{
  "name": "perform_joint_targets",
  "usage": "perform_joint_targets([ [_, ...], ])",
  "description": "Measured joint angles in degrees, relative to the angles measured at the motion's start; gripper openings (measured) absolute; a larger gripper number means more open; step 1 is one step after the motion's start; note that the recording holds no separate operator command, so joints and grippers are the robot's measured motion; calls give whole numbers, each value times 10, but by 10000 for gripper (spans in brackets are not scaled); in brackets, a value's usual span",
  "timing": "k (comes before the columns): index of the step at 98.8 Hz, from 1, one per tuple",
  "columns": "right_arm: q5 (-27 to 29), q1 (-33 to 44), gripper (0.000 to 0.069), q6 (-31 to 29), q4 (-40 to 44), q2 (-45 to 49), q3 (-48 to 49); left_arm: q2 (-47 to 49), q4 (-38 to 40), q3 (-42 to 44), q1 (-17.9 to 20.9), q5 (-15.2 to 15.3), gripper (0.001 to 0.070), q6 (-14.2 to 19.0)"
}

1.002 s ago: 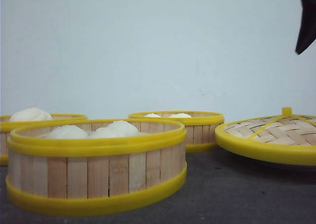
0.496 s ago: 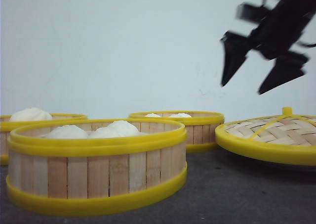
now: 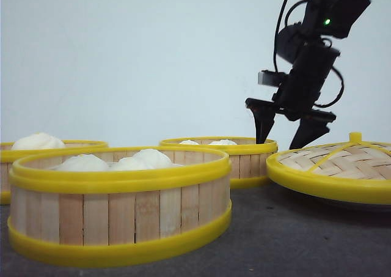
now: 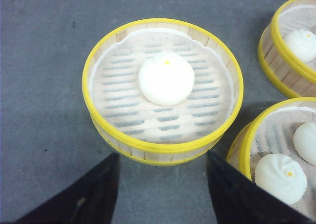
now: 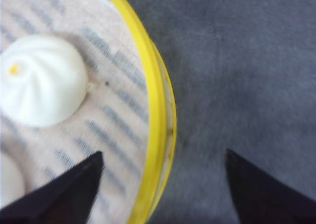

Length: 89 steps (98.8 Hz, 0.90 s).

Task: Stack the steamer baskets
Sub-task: 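Lower the right gripper onto the rim of the steamer basket farther back, then lift the basket with the right gripper and carry it over the nearest basket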

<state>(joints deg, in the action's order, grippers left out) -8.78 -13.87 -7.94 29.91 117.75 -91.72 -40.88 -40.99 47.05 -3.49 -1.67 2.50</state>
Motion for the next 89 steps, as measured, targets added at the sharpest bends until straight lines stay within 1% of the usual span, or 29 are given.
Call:
perform_joint_targets([
  [11, 1, -3, 213, -1, -2, 13, -16, 0, 0, 0, 0, 0, 332, 0],
  [17, 13, -6, 106, -7, -9, 13, -16, 0, 0, 0, 0, 0, 332, 0],
  [21, 16, -8, 62, -11, -19, 13, -17, 0, 0, 0, 0, 0, 332, 0],
  [24, 24, -10, 45, -18, -24, 13, -17, 0, 0, 0, 0, 0, 332, 0],
  [30, 28, -12, 33, -23, -32, 13, -17, 0, 0, 0, 0, 0, 332, 0],
  [51, 31, -16, 32, -36, -45, 17, -17, 0, 0, 0, 0, 0, 332, 0],
  [64, 30, -20, 32, -58, -52, 19, -22, 0, 0, 0, 0, 0, 332, 0],
  [79, 18, -22, 32, -75, 0, 22, -71, 0, 0, 0, 0, 0, 332, 0],
  [89, -5, -21, 32, -79, 47, 22, -126, 0, 0, 0, 0, 0, 332, 0],
])
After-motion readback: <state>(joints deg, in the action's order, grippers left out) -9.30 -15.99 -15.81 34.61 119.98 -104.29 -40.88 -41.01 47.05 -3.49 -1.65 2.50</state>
